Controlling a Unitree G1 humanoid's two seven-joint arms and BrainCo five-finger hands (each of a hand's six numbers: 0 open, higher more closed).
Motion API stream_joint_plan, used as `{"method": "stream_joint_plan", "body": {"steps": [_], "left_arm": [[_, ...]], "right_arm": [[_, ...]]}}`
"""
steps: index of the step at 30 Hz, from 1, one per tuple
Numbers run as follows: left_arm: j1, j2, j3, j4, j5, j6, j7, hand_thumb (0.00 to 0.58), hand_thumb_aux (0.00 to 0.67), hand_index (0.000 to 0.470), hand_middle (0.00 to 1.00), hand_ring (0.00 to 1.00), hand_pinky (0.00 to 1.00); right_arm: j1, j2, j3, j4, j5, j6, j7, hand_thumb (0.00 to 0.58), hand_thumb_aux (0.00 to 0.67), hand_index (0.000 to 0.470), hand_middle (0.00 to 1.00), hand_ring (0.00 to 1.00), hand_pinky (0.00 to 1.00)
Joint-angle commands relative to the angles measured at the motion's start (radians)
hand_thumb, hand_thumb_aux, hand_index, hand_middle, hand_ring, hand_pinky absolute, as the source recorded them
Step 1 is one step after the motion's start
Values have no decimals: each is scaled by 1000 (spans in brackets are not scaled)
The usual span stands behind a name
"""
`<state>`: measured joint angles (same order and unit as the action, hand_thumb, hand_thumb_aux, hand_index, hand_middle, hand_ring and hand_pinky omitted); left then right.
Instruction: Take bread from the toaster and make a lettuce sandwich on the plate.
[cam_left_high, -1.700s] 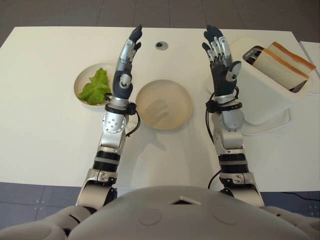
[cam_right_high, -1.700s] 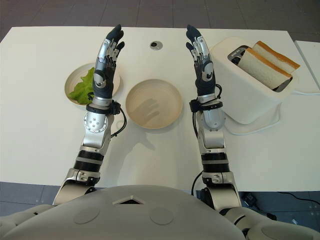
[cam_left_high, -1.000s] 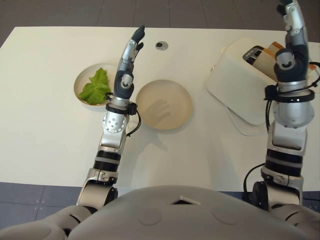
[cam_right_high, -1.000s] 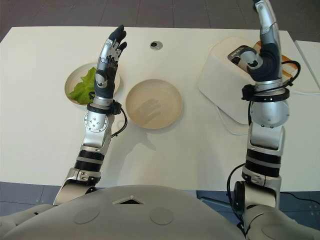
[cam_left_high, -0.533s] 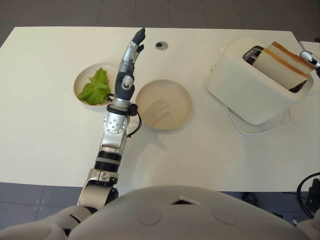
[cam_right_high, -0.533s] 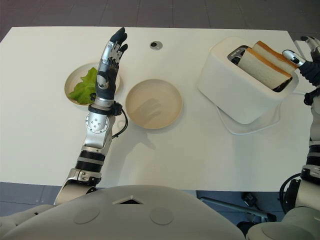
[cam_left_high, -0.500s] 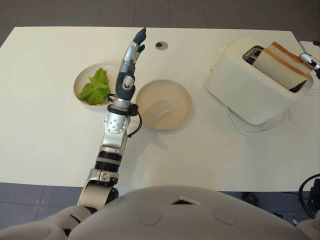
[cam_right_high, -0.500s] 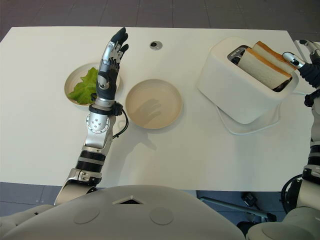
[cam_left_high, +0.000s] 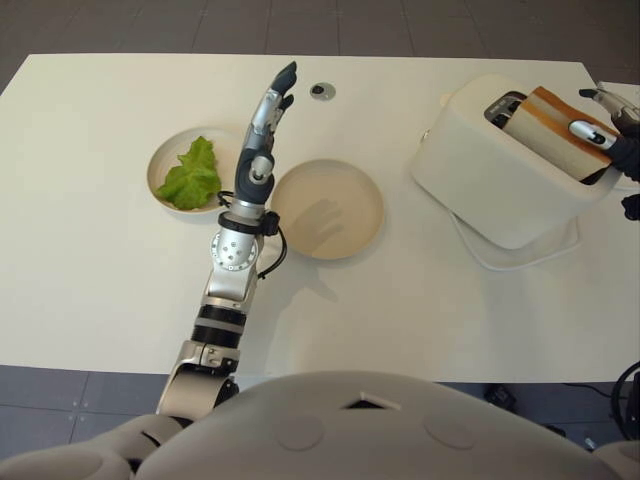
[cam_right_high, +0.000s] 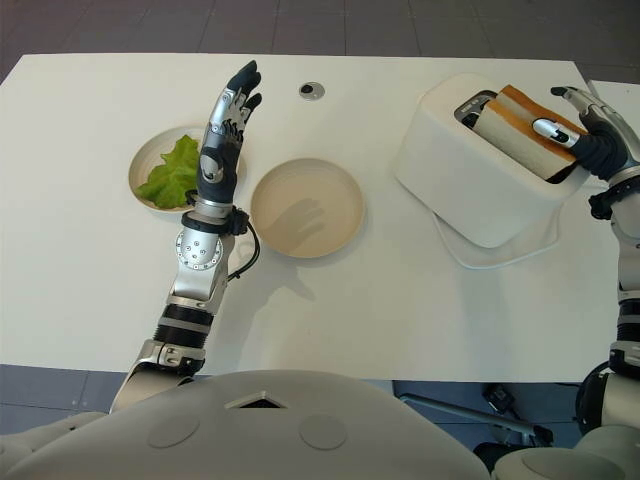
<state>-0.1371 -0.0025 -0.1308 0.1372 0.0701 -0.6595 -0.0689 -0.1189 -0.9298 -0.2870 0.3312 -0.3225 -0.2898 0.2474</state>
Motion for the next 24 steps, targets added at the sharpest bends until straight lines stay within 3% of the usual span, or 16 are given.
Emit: {"method": "stream_joint_plan", "body": {"steps": [1, 2, 4, 5, 8, 10, 11, 13, 24], "left_arm": [[7, -3, -4, 10, 18, 12, 5, 0, 0, 0, 0, 0, 0], [7, -3, -4, 12, 20, 11, 5, 0, 0, 0, 0, 0, 0], [6, -2, -3, 14, 22, 11, 5, 0, 0, 0, 0, 0, 0], [5, -1, -2, 14, 23, 11, 5, 0, 0, 0, 0, 0, 0], [3, 1, 0, 16, 27, 10, 5, 0, 0, 0, 0, 0, 0], [3, 1, 1, 17, 30, 9, 6, 0, 0, 0, 0, 0, 0], [3, 1, 1, 18, 31, 9, 7, 0, 0, 0, 0, 0, 0], [2, 1, 2, 18, 33, 9, 8, 0, 0, 0, 0, 0, 0], [-39, 49, 56, 25, 117, -2, 81, 0, 0, 0, 0, 0, 0]], "right_arm": [[19, -12, 18, 14, 3, 0, 11, 220, 142, 100, 0, 0, 0], [21, -14, 19, 18, 4, 0, 9, 405, 302, 212, 0, 0, 0], [19, -15, 22, 26, 6, -5, 3, 523, 460, 323, 0, 0, 0], [15, -15, 21, 27, 8, -8, -5, 580, 670, 470, 0, 0, 0], [-1, -10, 7, 14, 28, -21, -26, 580, 670, 470, 20, 20, 20], [-15, 0, -8, -5, 60, -36, -34, 580, 670, 470, 310, 310, 310], [-23, 8, -17, -19, 78, -44, -41, 580, 670, 470, 576, 576, 576], [-42, 28, -37, -49, 118, -58, -54, 580, 670, 470, 1000, 1000, 1000], [-187, 151, -123, -266, 213, -141, -218, 580, 670, 470, 1000, 1000, 1000]]}}
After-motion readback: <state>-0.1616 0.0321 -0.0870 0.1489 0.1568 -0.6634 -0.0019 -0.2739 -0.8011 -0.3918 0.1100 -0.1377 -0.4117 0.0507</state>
